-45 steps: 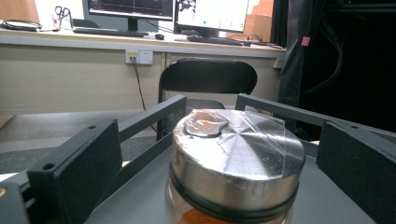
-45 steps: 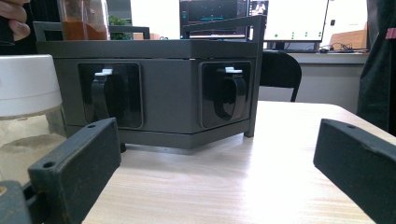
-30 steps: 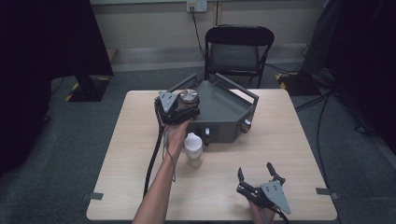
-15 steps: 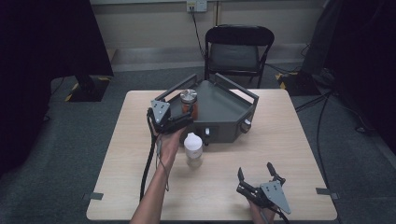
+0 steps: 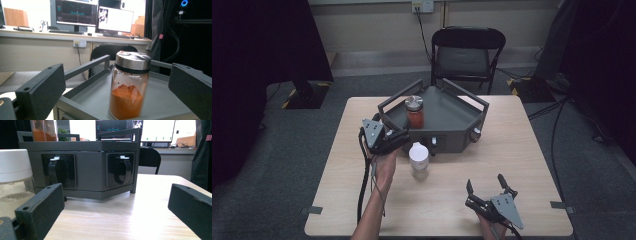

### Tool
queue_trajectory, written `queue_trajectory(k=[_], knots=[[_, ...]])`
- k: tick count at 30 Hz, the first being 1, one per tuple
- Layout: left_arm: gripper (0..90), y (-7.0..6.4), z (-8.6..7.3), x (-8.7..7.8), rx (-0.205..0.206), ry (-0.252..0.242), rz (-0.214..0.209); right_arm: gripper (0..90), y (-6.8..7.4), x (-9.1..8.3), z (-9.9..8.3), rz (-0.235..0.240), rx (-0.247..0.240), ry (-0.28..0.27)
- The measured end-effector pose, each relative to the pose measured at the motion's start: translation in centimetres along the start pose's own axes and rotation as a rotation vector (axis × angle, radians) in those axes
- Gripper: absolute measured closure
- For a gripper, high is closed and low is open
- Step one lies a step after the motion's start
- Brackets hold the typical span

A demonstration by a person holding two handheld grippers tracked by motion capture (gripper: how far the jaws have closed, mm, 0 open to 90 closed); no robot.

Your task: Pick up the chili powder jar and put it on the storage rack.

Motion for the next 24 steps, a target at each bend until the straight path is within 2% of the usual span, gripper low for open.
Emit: queue_trajectory(k=[3,6,14,19,21,24], knots=[[0.5,-0.2,-0.2,-1.1,0.007,-0.029,-0.004,0.0,0.0,0.0,0.0,-0.001,0.0,-0.001],[0.6,-0.6,-0.2,-1.7,0.042,-0.041,-0.003,0.0,0.0,0.0,0.0,-0.001,0.0,0.0],[0.0,-0.4,-0.9,-3.6,0.008,-0.061,-0.016,0.0,0.0,0.0,0.0,-0.001,0.0,-0.001],[0.1,-0.4,-1.4,-4.6,0.021,-0.08,0.002,0.0,0.0,0.0,0.0,-0.001,-0.001,-0.001],[0.1,-0.4,-1.7,-5.1,0.006,-0.085,0.001,0.0,0.0,0.0,0.0,-0.002,-0.001,0.0],[0.1,-0.8,-2.2,-5.7,0.022,-0.09,0.005,0.0,0.0,0.0,0.0,-0.002,-0.001,0.001]])
Point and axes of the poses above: each handheld gripper's, and its own axes: x roughly forward along the jaws, z roughly out of its top, y roughly to its left, the point moved 4 cm from there along x, roughly forward along the jaws, and after that the axes turned 8 degrees about -y, right-handed, at the moved point
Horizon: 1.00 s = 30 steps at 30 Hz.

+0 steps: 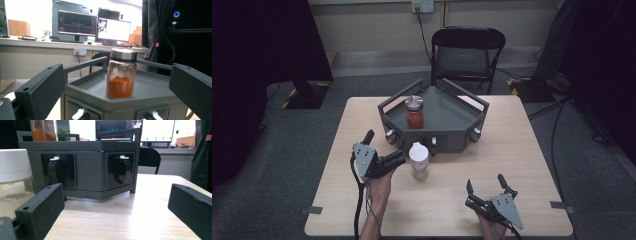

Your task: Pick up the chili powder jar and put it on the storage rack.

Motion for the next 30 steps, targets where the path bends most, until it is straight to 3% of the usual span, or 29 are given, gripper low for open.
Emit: queue_trajectory(k=[15,23,30], knots=[[0.1,0.0,-2.4,-3.9,0.012,-0.013,0.027,0.0,0.0,0.0,0.0,-0.002,0.0,-0.002],[0.3,0.8,-3.6,-6.5,-0.034,-0.021,0.04,0.0,0.0,0.0,0.0,-0.002,0.0,-0.001],[0.1,0.5,-4.9,-7.9,0.009,-0.025,0.06,0.0,0.0,0.0,0.0,-0.003,0.0,-0.001]])
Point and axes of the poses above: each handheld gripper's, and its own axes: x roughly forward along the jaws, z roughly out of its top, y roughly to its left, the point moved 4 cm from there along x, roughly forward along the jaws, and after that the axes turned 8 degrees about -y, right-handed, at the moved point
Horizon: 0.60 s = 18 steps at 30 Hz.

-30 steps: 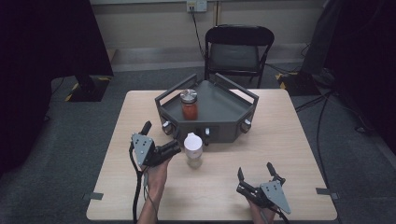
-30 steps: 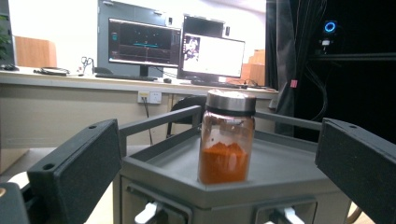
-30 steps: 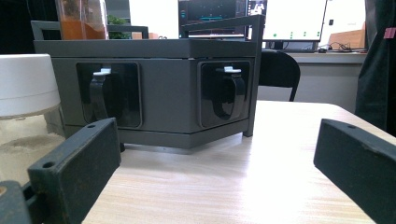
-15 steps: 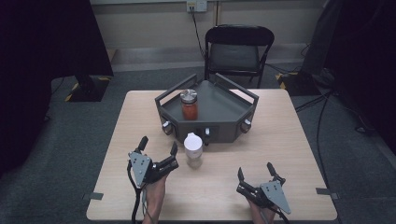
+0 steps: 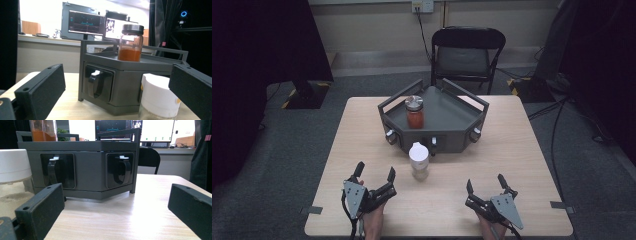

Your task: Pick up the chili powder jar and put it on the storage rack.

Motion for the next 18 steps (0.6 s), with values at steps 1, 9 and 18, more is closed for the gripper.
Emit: queue_trajectory(k=[1,9,18], knots=[[0.1,0.0,-0.2,-0.2,0.008,-0.003,-0.001,0.0,0.0,0.0,0.0,0.0,0.0,0.0],[0.1,-0.2,-2.0,-1.6,0.031,0.016,-0.006,0.0,0.0,0.0,0.0,0.0,-0.001,0.0],[0.0,-0.4,-2.9,-2.3,0.06,0.032,-0.009,0.0,0.0,0.0,0.0,0.0,-0.002,0.001]])
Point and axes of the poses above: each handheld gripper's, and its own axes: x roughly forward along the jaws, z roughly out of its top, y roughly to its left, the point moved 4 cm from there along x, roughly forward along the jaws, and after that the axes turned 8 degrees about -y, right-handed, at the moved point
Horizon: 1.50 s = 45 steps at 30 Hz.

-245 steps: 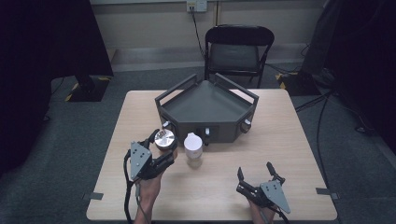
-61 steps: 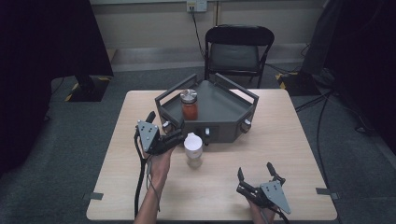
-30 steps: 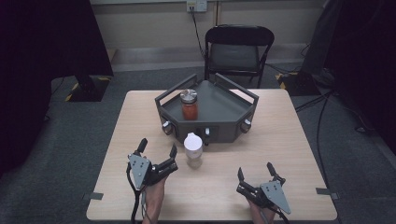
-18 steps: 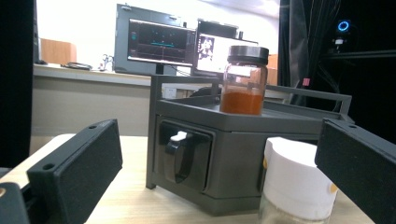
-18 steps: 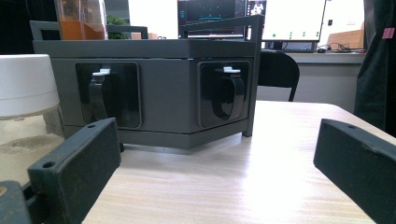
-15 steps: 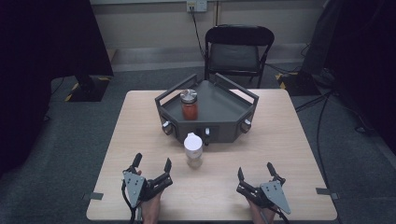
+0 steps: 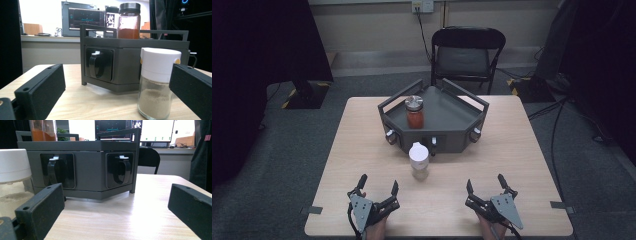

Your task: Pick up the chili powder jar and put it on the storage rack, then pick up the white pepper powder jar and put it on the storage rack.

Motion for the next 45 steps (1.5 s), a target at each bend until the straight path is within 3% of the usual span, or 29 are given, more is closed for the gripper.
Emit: queue_trajectory(k=[8,21,45], knots=[[0.0,0.19,-0.73,-0.14,-0.001,0.039,0.004,0.0,-0.01,-0.01,-0.01,0.0,0.001,-0.001],[0.1,-0.07,-0.5,0.61,0.042,0.082,0.04,0.0,-0.03,0.0,0.0,0.002,0.001,0.0],[0.2,-0.21,-0.48,0.64,0.046,0.084,0.05,0.0,-0.49,0.07,0.04,0.025,0.02,0.003]])
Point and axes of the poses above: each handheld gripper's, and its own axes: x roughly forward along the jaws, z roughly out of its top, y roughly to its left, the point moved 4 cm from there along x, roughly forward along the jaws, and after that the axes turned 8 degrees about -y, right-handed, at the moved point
